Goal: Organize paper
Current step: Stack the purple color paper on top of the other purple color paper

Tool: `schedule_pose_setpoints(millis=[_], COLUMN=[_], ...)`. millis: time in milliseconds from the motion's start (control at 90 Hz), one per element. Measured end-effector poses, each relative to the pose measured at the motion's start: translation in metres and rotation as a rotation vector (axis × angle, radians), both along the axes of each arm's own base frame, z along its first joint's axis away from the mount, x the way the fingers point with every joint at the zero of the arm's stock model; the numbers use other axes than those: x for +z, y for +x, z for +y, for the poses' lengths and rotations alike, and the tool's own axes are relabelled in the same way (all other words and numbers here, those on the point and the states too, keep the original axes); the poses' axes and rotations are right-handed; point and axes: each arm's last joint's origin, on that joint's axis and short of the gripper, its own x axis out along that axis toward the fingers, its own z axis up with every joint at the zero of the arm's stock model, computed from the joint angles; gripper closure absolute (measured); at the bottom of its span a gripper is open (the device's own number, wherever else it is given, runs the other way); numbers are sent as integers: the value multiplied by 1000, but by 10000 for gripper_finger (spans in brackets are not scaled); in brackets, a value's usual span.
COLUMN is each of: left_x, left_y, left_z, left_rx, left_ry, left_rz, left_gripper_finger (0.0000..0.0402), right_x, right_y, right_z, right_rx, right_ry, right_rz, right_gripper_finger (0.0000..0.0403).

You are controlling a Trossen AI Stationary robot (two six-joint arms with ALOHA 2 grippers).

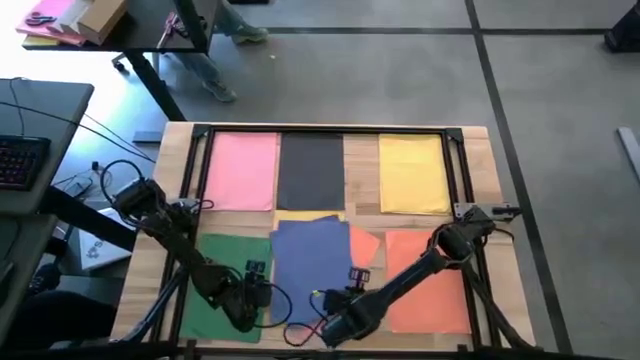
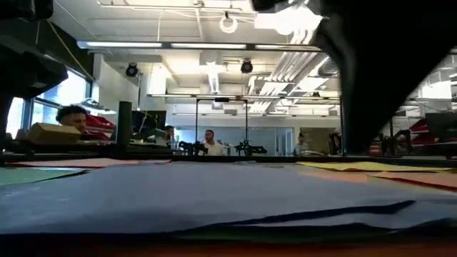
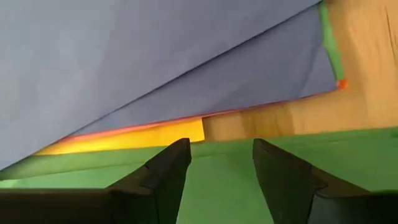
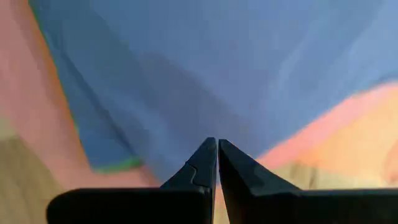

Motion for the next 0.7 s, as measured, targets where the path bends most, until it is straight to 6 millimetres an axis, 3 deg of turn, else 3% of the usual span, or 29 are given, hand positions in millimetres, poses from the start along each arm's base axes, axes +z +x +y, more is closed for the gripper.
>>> schedule_pose_setpoints(millis=[78, 200, 356, 533, 700], left_x=[-2, -4, -8, -18, -19], left_y=[0, 2, 11, 21, 23], left_z=[0, 1, 9, 10, 10], left_rx=[8, 20, 62, 45, 41], left_ry=[0, 23, 29, 9, 7], left_rz=[3, -8, -8, 3, 2], left_gripper_finger=[234, 234, 234, 234, 234], right_x=[3, 2, -10, -31, -34], right_y=[2, -14, -25, -32, -23], right_z=[-4, -9, -4, 4, 15], right_rx=[13, -20, -37, -30, -12], right_ry=[-4, -88, -86, -48, 49], right_rz=[16, 155, 217, 210, 109], right_gripper_finger=[403, 403, 403, 403, 403])
